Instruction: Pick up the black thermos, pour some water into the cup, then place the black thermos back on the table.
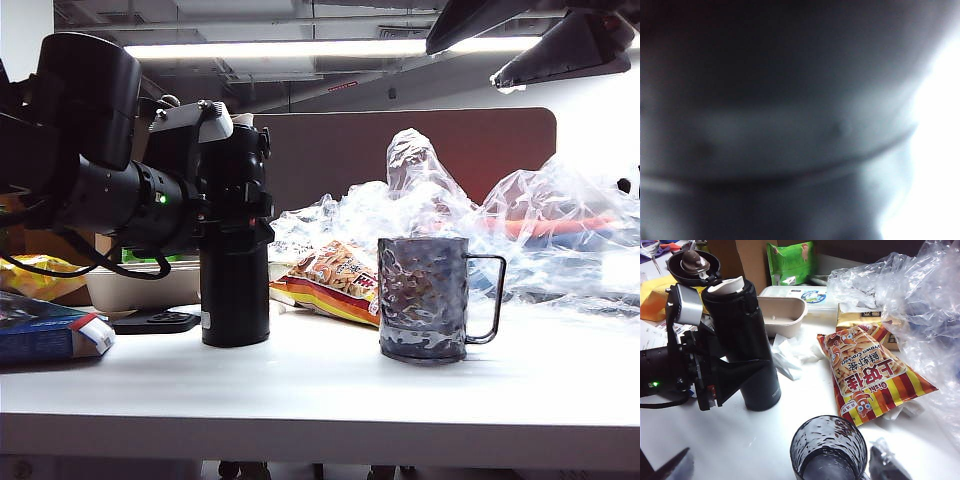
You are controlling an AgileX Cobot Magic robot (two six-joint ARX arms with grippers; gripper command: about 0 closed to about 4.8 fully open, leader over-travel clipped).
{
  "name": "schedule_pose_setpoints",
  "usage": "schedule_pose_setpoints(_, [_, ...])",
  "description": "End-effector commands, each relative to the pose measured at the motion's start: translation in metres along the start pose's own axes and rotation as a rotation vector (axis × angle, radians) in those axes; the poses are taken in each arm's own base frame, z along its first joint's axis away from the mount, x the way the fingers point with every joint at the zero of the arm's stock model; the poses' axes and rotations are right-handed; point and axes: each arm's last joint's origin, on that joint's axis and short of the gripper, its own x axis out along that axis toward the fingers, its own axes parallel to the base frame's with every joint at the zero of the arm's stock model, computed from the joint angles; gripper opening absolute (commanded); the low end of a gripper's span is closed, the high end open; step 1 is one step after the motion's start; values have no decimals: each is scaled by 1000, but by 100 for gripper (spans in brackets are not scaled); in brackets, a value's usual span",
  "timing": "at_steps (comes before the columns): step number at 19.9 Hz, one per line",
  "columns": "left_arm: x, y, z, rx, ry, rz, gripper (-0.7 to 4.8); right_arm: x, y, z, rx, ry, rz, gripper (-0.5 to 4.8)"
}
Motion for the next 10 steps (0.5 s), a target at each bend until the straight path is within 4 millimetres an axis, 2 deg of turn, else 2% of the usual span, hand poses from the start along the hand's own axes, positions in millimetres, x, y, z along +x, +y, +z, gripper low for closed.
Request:
schedule_pose_setpoints(1, [-1, -3, 13, 108, -86, -63, 20, -2, -1, 4, -20, -30, -50, 479])
schedule_pose_setpoints(3, [-6, -4, 27, 140, -131, -118, 17, -8, -1, 7, -35, -51, -72, 479])
schedule_pose_setpoints(5, [-5, -7, 45, 180, -82, -172, 28, -14, 0, 8, -38, -64, -84, 479])
schedule_pose_setpoints(7, [6, -11, 66, 316, 44, -270, 27, -20, 0, 6, -44, -32, -123, 479])
schedule_pose_setpoints(10, [19, -13, 91, 562, 166, -305, 28, -21, 0, -1, -74, 42, -125, 479])
